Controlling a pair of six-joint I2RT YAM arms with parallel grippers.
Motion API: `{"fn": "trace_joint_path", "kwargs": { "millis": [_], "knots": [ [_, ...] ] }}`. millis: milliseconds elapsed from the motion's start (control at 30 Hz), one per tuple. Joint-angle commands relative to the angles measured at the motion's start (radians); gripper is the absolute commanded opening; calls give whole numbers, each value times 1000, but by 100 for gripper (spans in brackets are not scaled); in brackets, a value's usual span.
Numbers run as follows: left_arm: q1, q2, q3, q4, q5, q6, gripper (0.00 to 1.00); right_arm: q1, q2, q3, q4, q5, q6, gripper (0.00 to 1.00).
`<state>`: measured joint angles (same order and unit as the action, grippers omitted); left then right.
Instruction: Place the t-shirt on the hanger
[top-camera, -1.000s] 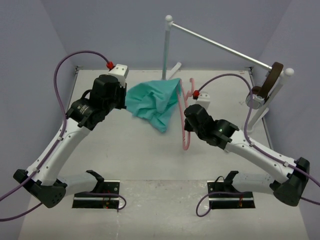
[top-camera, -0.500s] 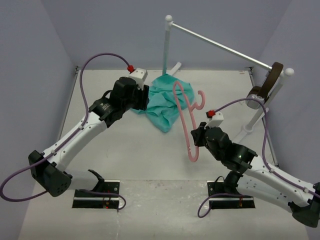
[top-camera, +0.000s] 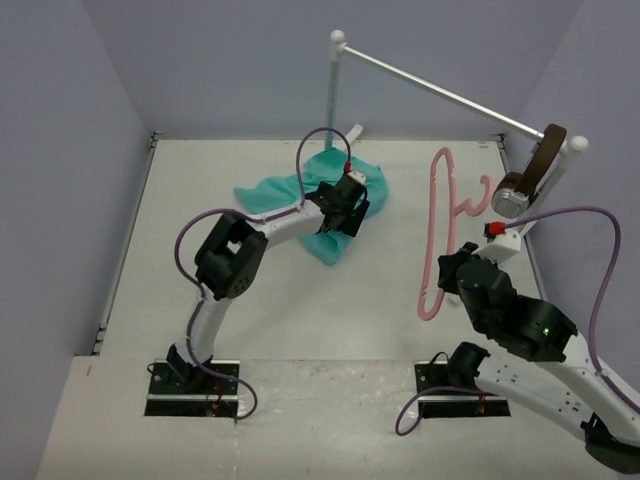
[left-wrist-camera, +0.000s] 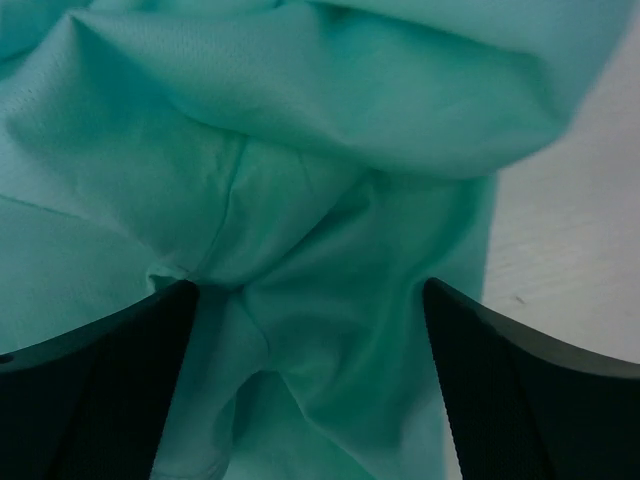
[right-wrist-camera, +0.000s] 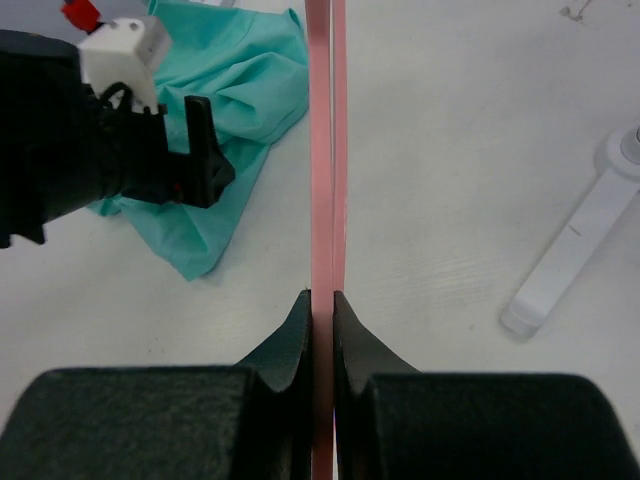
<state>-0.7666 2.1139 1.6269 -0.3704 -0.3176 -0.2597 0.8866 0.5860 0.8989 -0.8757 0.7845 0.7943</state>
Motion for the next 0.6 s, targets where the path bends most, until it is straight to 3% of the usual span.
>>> {"fn": "trace_joint_path", "kwargs": {
  "millis": [0,33,100,133,300,367,433,467,500,533,567],
  "knots": [
    [76,95,103,-111,-158,-64,88,-3,-31,29,-36,-16,-20,0],
    [85,93,85,-110,-141,-82,52,-1,-35,26,-37,-19,-23,0],
    [87,66,38,-117,-141,-105,6,-3,-49,23,-33,-22,-27,0],
    [87,-9,-52,-91,-151,-129,1,-3,-56,24,-26,-26,-33,0],
    [113,-513,-554,37,-186,-294,0,-3,-50,35,36,-73,-80,0],
    [154,-666,-657,55,-200,-338,0,-3,-24,35,67,-92,-99,0],
    [191,-782,-756,56,-203,-341,6,-3,1,32,98,-116,-118,0],
    [196,-832,-779,42,-213,-339,20,-3,11,30,108,-135,-121,0],
    [195,-850,-784,27,-205,-329,70,-3,19,24,120,-148,-126,0],
    [194,-861,-785,28,-182,-283,97,-3,38,22,143,-156,-138,0],
    [194,-866,-781,31,-150,-248,100,-3,48,21,152,-168,-142,0]
  ]
}}
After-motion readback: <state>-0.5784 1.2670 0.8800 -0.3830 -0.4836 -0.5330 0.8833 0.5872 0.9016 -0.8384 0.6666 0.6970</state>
